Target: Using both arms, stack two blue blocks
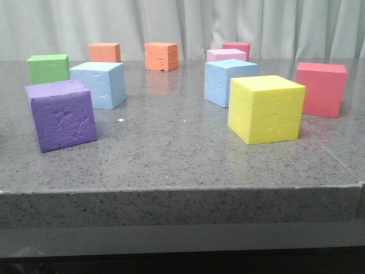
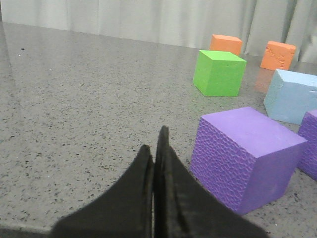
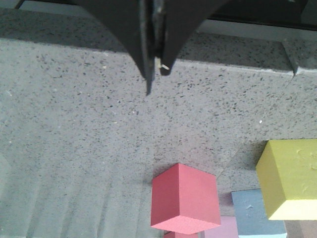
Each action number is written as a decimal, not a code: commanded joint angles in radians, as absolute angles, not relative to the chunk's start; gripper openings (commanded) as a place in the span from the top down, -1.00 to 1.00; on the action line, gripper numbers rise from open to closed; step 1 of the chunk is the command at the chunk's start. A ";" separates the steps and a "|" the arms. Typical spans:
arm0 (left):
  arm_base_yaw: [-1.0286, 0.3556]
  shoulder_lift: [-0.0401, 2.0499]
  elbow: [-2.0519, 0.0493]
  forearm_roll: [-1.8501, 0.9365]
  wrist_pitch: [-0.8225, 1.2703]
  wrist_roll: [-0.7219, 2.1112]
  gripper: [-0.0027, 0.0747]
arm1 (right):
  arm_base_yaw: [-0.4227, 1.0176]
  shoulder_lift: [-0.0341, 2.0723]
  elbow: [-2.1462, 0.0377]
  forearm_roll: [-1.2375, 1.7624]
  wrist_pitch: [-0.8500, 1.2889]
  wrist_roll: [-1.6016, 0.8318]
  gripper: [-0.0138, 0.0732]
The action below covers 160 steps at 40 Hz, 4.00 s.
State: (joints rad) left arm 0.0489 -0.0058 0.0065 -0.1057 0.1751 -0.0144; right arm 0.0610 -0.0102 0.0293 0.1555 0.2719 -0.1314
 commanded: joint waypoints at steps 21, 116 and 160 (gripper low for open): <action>0.051 -0.022 0.008 -0.115 0.048 -0.013 0.98 | 0.055 -0.028 0.021 0.155 0.089 -0.139 0.84; 0.051 0.538 -0.602 -0.059 0.057 -0.011 0.98 | 0.057 0.566 -0.717 0.210 0.348 -0.139 0.84; 0.051 0.538 -0.602 -0.059 0.057 -0.011 -0.77 | 0.057 0.778 -0.806 0.211 0.378 -0.139 -0.82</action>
State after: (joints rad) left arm 0.0489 0.5271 -0.5628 -0.0525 0.1415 -0.0144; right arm 0.0610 0.7026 -0.7325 0.2151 0.4377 -0.1314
